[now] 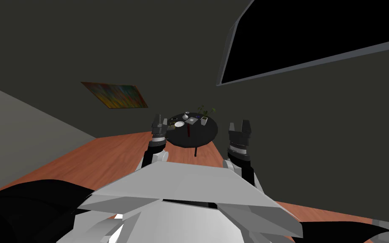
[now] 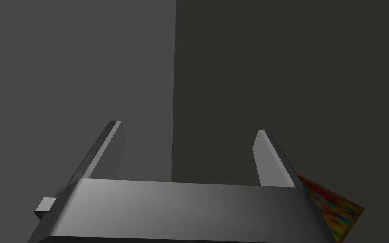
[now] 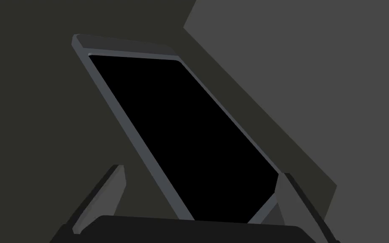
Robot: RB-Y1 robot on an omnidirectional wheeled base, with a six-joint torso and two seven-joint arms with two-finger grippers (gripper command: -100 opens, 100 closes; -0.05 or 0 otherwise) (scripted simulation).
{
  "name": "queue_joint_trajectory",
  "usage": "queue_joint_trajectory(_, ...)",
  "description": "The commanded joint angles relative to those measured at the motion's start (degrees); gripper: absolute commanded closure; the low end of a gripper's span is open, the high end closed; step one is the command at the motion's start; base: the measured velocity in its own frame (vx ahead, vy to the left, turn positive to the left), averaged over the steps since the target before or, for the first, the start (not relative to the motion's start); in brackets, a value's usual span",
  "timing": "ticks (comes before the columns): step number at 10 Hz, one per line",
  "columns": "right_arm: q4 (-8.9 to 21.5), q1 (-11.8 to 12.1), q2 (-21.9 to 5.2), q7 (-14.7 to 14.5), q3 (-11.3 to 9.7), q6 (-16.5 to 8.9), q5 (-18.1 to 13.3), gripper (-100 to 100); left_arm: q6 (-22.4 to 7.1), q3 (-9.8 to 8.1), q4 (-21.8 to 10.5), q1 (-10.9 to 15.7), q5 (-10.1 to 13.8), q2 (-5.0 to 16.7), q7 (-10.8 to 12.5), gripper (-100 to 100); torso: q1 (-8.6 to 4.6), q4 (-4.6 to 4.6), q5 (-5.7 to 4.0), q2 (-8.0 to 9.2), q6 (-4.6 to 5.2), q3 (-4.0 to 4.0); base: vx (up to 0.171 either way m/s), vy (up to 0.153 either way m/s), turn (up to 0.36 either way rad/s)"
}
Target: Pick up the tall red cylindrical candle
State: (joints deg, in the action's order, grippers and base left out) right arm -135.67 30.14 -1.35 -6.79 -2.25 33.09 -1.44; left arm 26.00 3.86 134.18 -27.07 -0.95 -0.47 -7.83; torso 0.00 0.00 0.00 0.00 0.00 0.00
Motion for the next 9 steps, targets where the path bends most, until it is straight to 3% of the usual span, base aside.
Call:
queue_joint_trajectory(1,0.00,0.00,0.00,0.00,0.00,0.00,0.00,0,-0.21,-0.09,-0.53,0.25,-0.27,2.01,-0.37,-100,0.00,0.00,0.00,0.00,0.00,0.00,-0.012,-0.009,-0.014)
queue_joint_trajectory(5,0.00,0.00,0.00,0.00,0.00,0.00,0.00,0,-1.50,-0.66,-3.35,1.71,-1.79,7.43,-2.61,-100,-0.04,0.02,-0.01,0.11,0.01,0.06,-0.029,-0.013,-0.049)
queue_joint_trajectory(9,0.00,-0.01,0.00,0.00,0.00,0.00,0.00,0,-3.76,-1.65,-7.74,4.11,-4.21,11.35,-6.45,-100,-0.02,0.03,-0.01,0.14,0.01,0.08,-0.035,-0.010,-0.094)
